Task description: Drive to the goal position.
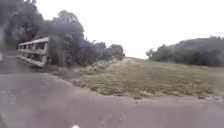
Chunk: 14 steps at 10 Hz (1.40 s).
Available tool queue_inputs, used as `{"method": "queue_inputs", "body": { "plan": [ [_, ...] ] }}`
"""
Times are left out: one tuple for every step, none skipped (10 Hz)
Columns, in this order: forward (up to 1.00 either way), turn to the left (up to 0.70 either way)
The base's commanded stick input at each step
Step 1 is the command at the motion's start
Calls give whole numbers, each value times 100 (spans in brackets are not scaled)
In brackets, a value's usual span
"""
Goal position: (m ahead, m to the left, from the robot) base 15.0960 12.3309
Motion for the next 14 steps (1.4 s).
{"method": "queue_inputs", "body": {
  "plan": [
    [0,60],
    [0,60],
    [0,60],
    [0,60],
    [0,60],
    [0,60],
    [0,60],
    [0,60],
    [0,60],
    [0,60],
    [0,60],
    [0,60],
    [0,41],
    [0,20]
  ]
}}
